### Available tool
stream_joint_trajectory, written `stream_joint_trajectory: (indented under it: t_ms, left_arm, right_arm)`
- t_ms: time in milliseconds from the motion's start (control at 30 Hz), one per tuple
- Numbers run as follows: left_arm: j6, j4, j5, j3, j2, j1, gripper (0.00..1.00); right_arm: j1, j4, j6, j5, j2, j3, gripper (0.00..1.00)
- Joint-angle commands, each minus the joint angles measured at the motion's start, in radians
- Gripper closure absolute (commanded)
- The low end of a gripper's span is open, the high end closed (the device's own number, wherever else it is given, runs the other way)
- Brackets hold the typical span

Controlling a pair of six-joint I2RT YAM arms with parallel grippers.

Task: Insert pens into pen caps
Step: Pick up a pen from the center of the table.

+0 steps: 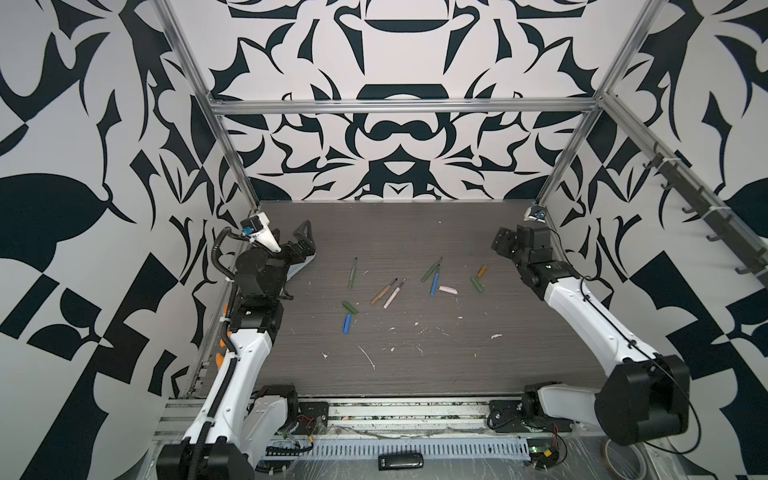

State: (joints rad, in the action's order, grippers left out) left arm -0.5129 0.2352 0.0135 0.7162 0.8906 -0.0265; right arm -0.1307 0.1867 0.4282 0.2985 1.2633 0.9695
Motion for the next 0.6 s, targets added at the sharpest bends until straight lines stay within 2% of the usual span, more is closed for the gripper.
stream_joint_trajectory:
  t_ms: [0, 67, 167, 267, 400, 567]
  left_arm:
    - [-0.286, -0.272, -0.066, -0.009, -0.058, 0.014, 0.01]
    - [-0.289, -0.238, 0.044, -0.034, -0.065, 0.028, 0.01]
    - [-0.347, -0.338, 0.057, -0.005, -0.026, 0.028, 0.01]
    - [-0.368, -0.328, 0.101, -0.027, 0.016, 0.030, 0.01]
    - [-0.355, -0.260, 0.207, -0.047, 0.059, 0.030, 0.03]
    - [-0.301, -0.303, 0.279, -0.003, 0.115, 0.023, 0.11]
  right_arm:
    - [0.007, 0.095, 0.079, -0.074, 0.010, 0.042, 0.37]
    - [0.006, 0.167, 0.070, -0.142, 0.041, 0.080, 0.42]
    - [0.006, 0.200, 0.074, -0.193, 0.041, 0.067, 0.43]
    - [0.005, 0.150, 0.014, -0.305, -0.001, -0.004, 0.47]
    - [-0.004, 0.197, -0.017, -0.326, 0.004, -0.006, 0.61]
    - [-0.048, 0.214, -0.015, -0.313, 0.017, -0.018, 0.65]
